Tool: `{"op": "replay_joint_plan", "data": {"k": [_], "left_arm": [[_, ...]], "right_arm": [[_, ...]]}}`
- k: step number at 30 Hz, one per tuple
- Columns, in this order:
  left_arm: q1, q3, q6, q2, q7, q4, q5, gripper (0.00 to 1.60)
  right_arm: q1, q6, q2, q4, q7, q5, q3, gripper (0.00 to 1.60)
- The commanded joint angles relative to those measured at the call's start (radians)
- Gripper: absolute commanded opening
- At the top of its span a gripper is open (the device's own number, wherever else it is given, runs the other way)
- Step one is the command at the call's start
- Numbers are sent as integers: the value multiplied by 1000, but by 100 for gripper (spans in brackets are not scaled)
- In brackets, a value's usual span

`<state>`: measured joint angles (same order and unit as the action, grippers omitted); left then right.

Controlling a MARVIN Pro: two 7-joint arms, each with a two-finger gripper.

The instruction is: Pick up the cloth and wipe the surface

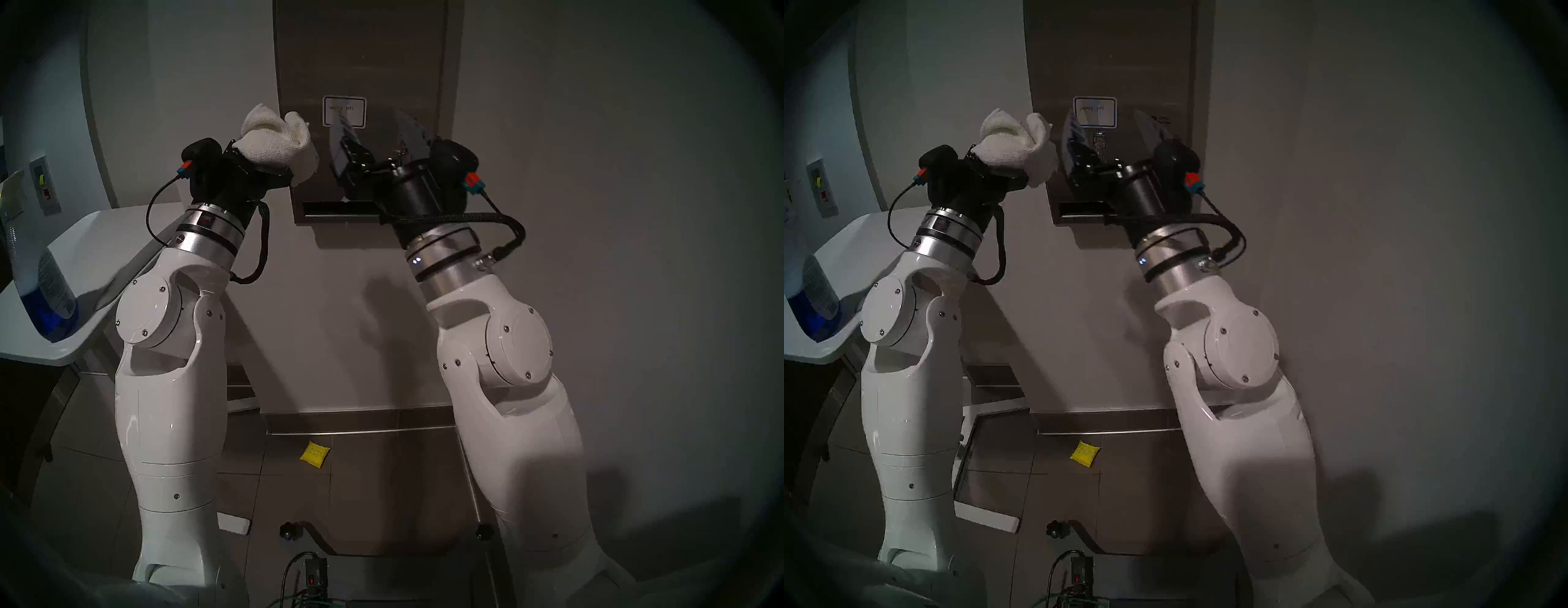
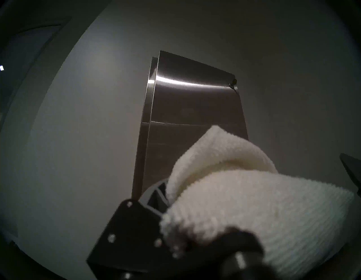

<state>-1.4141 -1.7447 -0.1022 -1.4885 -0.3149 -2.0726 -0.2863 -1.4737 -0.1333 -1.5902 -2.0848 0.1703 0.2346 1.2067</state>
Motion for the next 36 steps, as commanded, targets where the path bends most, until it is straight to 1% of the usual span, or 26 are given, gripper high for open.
{"op": "replay_joint_plan", "data": {"k": [1, 8, 10, 13, 21, 27, 29, 32, 33, 34, 36], "left_arm": [[10, 1, -6, 3, -9, -44, -11, 0], [4, 0, -15, 2, -13, -58, -18, 0], [2, -5, -18, 4, -14, -64, -21, 0], [1, -15, -23, 8, -17, -72, -27, 0], [0, -38, -30, 17, -24, -76, -37, 0], [1, -44, -33, 22, -29, -76, -41, 0], [3, -45, -36, 23, -32, -75, -45, 0], [5, -45, -37, 25, -34, -73, -47, 0], [5, -45, -37, 25, -34, -73, -47, 0], [7, -45, -37, 26, -36, -71, -48, 0], [8, -46, -37, 27, -36, -69, -48, 0]], "right_arm": [[26, -97, -8, -16, -18, -37, 40, 160], [81, -116, -5, 65, -13, -60, 57, 160], [88, -117, -5, 91, -18, -66, 68, 160], [89, -139, 7, 134, -7, -52, 92, 160], [70, -184, 30, 203, 6, -41, 151, 160], [55, -198, 42, 210, 12, -30, 179, 160], [28, -203, 50, 208, 9, -29, 196, 160], [-4, -207, 58, 202, 9, -32, 203, 160], [-4, -207, 58, 202, 9, -32, 203, 160], [-26, -216, 59, 204, 5, -31, 211, 160], [-36, -218, 59, 204, 2, -32, 216, 160]]}}
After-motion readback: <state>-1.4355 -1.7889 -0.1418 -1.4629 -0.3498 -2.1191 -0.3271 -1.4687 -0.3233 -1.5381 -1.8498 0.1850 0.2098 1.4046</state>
